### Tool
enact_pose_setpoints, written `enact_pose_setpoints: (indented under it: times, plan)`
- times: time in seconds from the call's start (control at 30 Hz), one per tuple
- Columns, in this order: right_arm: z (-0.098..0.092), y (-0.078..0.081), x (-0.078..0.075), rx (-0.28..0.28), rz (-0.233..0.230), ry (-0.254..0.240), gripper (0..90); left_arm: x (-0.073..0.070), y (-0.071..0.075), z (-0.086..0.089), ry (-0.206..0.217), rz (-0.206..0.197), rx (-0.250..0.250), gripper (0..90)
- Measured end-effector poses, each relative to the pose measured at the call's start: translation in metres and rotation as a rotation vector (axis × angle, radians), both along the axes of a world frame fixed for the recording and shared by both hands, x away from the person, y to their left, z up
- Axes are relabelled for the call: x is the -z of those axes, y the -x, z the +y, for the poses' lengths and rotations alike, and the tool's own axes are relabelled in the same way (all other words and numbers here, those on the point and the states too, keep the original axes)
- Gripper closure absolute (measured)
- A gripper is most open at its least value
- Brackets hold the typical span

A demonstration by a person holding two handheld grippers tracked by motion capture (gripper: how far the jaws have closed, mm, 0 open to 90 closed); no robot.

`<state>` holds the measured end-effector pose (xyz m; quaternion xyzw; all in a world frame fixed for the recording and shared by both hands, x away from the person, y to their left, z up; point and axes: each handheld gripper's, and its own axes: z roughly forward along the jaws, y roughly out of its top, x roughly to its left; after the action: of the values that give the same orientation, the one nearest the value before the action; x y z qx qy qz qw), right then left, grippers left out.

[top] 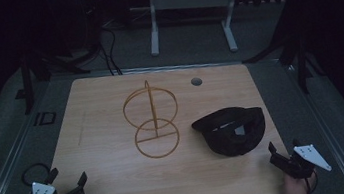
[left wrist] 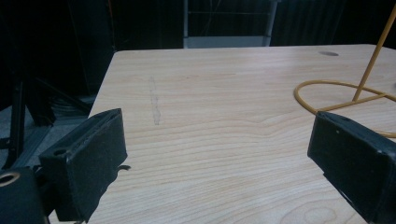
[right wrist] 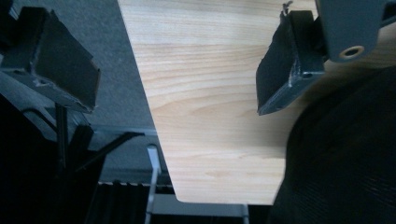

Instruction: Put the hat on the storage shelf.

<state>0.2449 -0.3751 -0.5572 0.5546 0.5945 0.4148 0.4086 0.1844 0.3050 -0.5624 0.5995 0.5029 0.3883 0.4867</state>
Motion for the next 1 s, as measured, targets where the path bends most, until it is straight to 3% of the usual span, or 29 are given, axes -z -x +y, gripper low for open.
enact_pose_setpoints:
  times: [0.2, 0.23, 0.27, 0.47, 0.5, 0.53, 0.63, 0.8, 0.93, 1.0]
  plan:
    - [0.0, 0.004, -0.001, -0.046, -0.01, -0.006, 13.5, 0.0, -0.001, -0.001, -0.01, 0.003, 0.004, 4.9]
    - [0.001, 0.008, -0.006, -0.09, -0.024, 0.001, 13.5, 0.0, -0.001, -0.002, -0.005, 0.004, 0.005, 4.9]
    - [0.001, 0.008, -0.006, -0.09, -0.024, 0.001, 13.5, 0.0, -0.001, -0.002, -0.005, 0.004, 0.005, 4.9]
    - [0.012, 0.024, -0.039, -0.25, -0.08, -0.007, 12.6, 0.0, -0.001, -0.002, -0.001, 0.009, 0.011, 4.9]
    - [0.012, 0.024, -0.039, -0.25, -0.08, -0.007, 12.6, 0.0, -0.001, -0.002, -0.001, 0.009, 0.011, 4.9]
    - [0.017, 0.028, -0.053, -0.29, -0.103, -0.001, 12.6, 0.0, -0.001, -0.002, 0.0, 0.01, 0.012, 4.9]
    - [0.026, 0.032, -0.073, -0.336, -0.111, 0.003, 12.6, 0.0, -0.001, -0.003, -0.003, 0.01, 0.017, 4.9]
    - [0.045, 0.029, -0.094, -0.407, -0.104, -0.032, 10.2, -0.001, 0.0, -0.003, -0.001, 0.003, 0.021, 4.9]
    - [0.061, 0.023, -0.094, -0.476, -0.042, -0.018, 9.7, -0.001, 0.0, -0.003, 0.008, 0.005, 0.026, 4.9]
    - [0.067, 0.016, -0.09, -0.462, -0.019, -0.005, 9.7, -0.001, 0.0, -0.003, 0.009, 0.007, 0.03, 4.9]
